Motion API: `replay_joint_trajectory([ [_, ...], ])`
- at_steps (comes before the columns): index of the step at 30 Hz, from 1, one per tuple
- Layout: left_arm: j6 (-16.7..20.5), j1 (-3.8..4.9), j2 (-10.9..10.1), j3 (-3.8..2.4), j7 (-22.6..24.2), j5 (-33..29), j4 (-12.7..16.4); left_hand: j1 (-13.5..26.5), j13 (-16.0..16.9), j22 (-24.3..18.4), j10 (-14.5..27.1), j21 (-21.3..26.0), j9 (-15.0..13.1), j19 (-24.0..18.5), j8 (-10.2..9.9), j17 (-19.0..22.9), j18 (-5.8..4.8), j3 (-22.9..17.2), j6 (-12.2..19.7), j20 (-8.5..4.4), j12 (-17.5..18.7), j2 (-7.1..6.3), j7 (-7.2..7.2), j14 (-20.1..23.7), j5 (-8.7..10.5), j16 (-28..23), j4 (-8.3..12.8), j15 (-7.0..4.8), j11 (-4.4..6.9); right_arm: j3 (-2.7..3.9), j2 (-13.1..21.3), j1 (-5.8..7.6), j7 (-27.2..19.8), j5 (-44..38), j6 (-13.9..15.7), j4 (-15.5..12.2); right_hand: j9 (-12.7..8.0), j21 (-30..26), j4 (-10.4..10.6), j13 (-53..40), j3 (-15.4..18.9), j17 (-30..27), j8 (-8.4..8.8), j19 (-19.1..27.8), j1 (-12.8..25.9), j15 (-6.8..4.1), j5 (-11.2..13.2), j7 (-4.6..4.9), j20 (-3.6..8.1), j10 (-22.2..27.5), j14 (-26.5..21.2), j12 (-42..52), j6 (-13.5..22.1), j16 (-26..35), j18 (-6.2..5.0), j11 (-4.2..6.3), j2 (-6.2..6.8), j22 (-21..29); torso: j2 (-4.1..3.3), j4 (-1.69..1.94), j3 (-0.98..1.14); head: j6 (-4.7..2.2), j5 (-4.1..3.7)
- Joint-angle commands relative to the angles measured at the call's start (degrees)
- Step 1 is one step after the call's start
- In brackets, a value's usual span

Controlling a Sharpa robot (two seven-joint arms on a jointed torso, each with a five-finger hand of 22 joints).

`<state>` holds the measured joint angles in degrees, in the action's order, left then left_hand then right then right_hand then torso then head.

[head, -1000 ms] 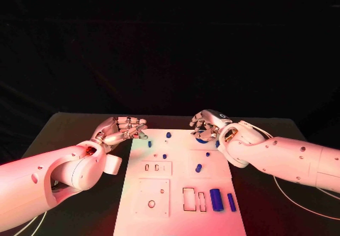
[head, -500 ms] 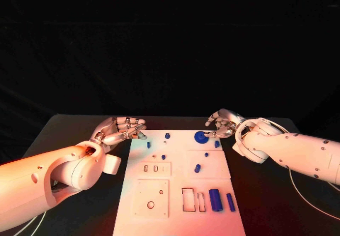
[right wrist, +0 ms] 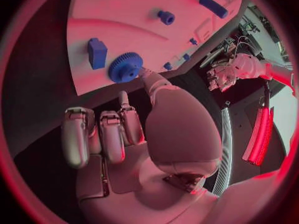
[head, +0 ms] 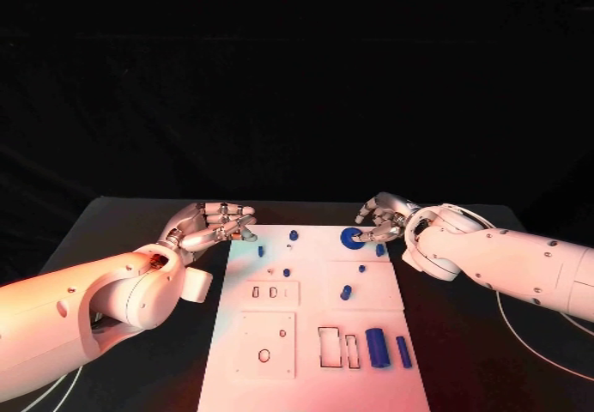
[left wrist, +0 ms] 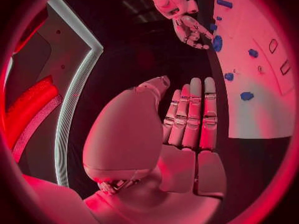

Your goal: Assemble the parts on the task board

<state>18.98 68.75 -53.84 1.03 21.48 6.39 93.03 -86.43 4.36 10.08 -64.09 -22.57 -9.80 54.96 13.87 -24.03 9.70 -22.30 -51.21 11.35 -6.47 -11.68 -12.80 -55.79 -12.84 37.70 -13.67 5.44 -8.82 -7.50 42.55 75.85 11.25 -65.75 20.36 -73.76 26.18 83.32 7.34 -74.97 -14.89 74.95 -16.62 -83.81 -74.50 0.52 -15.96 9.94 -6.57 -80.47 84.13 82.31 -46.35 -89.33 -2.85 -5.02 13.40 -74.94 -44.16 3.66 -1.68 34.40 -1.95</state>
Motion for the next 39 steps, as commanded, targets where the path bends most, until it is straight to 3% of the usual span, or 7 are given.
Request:
replay_joint_trajectory([
  [1, -1.0, 0.07, 0.1, -0.05, 0.4, -0.1, 0.1, 0.5, -0.1, 0.1, 0.2, -0.2, -0.1, -0.3, -0.1, -0.1, 0.53, -0.2, 0.5, 0.11, 0.4, -0.10, -0.03, 0.4, 0.35, 0.3, -0.1, 0.02, -0.11, -0.05, -0.5, -0.13, 0.4, -0.3, -1.1, 0.5, 0.1, 0.3, 0.1, -5.1, 0.3, 13.6, -0.17, -1.0, -0.5, 0.41, 0.0, -0.18, -0.39, -0.4, 5.6, 0.3, 0.1, -0.3, 0.73, -0.05, -0.33, -7.0, 0.07, 0.05, -0.06, 0.16, 0.03],
  [7, -1.0, 0.07, 0.1, -0.05, 0.4, -0.1, 0.1, 0.5, -0.1, 0.1, 0.2, -0.2, -0.1, -0.3, -0.1, -0.1, 0.53, -0.2, 0.5, 0.11, 0.4, -0.10, -0.03, 0.4, 0.35, 0.3, -0.1, 0.02, -0.11, -0.14, -1.4, -0.44, 0.6, -0.5, -1.2, 1.1, 0.1, 0.5, 0.2, -5.2, 0.3, 13.8, -0.23, -1.1, -0.7, 0.40, -0.1, -0.21, -0.39, -0.5, 5.6, 0.4, -0.1, -0.3, 0.77, -0.03, -0.52, -7.2, 0.09, 0.06, -0.05, 0.32, 0.39],
  [25, -0.8, 0.08, -0.1, -0.05, 0.2, -0.1, 0.1, 0.7, -0.1, 0.1, 0.2, -0.3, -0.1, -0.6, -0.1, -0.1, 0.50, -0.3, 0.6, 0.18, 0.4, -0.10, -0.04, 0.8, 0.33, 0.3, -0.1, 0.08, -0.12, -0.23, -1.8, -1.20, 1.6, -2.0, -2.9, 1.3, 0.2, 0.9, -0.2, -6.0, -1.1, 14.2, -0.57, -1.4, -3.0, 0.27, -0.4, -0.38, -0.30, -1.1, 5.7, 1.0, -0.9, -0.5, 0.90, 0.14, -1.22, -7.8, 0.13, 0.00, 0.00, 0.88, 0.18],
  [34, -0.9, 0.08, -0.1, -0.05, 0.2, -0.1, 0.1, 0.7, -0.1, 0.1, 0.2, -0.3, -0.1, -0.7, -0.1, -0.1, 0.49, -0.4, 0.6, 0.20, 0.4, -0.09, -0.04, 0.9, 0.33, 0.3, -0.1, 0.10, -0.12, -0.24, -1.7, -1.36, 1.7, -3.7, -2.6, 1.1, -0.3, 1.2, -1.1, -6.3, -5.5, 14.3, -0.23, -1.7, -4.8, 0.21, -0.2, -0.34, -0.20, -1.3, 5.7, 1.1, -1.7, -0.5, 1.00, 0.19, -1.07, -8.4, 0.12, -0.02, 0.00, 0.78, 0.12],
  [39, -0.9, 0.08, -0.1, -0.05, 0.1, -0.1, 0.2, 0.7, -0.1, 0.1, 0.2, -0.3, -0.1, -0.7, -0.1, -0.1, 0.49, -0.4, 0.6, 0.20, 0.4, -0.09, -0.04, 0.9, 0.33, 0.3, -0.1, 0.10, -0.12, -0.28, -1.9, -1.52, 1.4, -5.8, -0.9, 0.8, -0.5, 1.5, -1.4, -7.5, -8.3, 14.6, -0.41, -1.9, -4.8, 0.11, -0.3, -0.52, -0.15, -2.4, 5.8, 2.0, -3.0, -0.6, 1.10, 0.34, -0.91, -8.8, 0.11, 0.01, 0.00, 0.75, 0.10],
])
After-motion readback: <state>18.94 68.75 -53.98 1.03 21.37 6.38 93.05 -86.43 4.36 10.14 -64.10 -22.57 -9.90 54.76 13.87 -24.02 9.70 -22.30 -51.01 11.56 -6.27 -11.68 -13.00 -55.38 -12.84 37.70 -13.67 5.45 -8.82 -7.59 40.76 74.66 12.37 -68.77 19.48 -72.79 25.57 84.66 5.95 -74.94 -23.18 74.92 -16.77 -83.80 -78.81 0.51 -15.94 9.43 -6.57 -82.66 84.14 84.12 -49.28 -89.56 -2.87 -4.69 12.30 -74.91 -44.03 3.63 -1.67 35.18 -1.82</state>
